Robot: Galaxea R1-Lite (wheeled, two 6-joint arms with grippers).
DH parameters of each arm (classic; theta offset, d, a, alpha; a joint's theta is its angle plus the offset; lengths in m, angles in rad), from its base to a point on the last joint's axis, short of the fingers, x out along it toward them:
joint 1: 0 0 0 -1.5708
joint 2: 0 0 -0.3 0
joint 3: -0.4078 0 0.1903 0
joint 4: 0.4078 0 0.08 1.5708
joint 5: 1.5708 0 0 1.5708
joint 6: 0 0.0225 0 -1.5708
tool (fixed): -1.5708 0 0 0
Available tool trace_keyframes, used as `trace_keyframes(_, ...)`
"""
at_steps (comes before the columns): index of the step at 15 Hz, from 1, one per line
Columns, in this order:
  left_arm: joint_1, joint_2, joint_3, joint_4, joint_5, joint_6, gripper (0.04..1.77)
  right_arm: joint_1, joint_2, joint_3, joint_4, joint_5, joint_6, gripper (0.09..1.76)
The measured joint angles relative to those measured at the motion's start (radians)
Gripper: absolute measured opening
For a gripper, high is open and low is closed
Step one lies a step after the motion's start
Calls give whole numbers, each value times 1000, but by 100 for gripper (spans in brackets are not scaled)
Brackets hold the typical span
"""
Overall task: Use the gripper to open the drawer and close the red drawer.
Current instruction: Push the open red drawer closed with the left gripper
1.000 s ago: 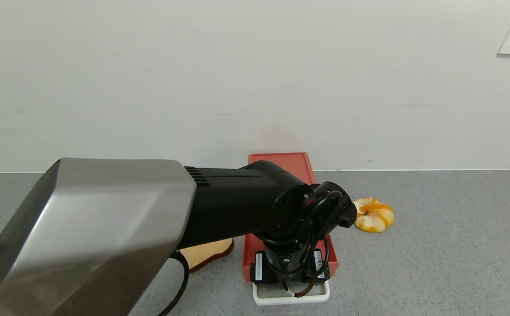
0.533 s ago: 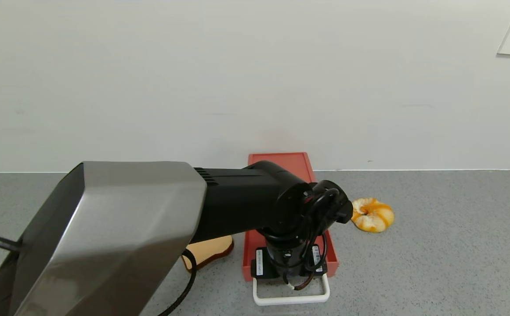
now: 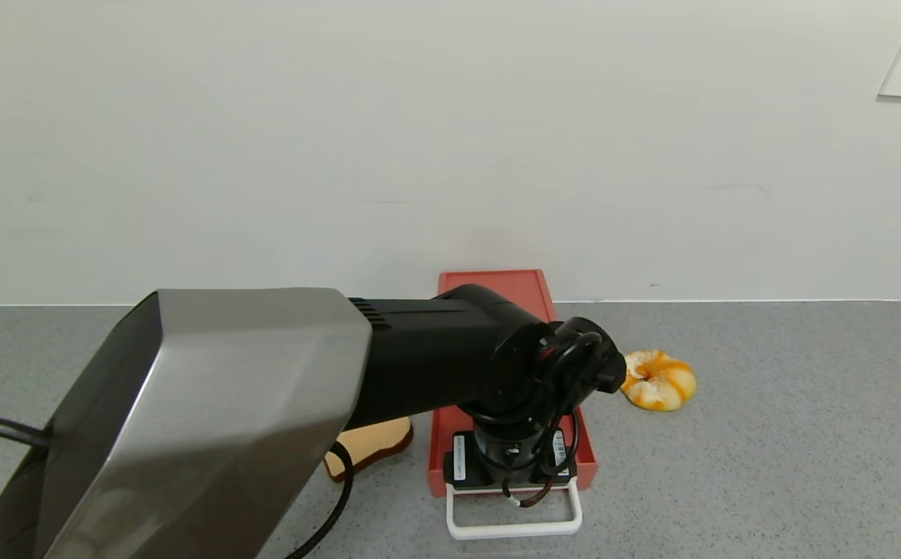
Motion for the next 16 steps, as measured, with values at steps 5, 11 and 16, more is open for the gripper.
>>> trace_keyframes(5, 1, 10, -16, 1, 33, 13, 172, 0, 0, 0, 0, 0, 0, 171)
trace_keyframes(11, 9, 15, -29, -13, 80, 50, 172, 0, 0, 0, 0, 0, 0, 171)
trace_keyframes(16, 21, 16, -36, -49, 93, 89, 172, 0, 0, 0, 0, 0, 0, 171)
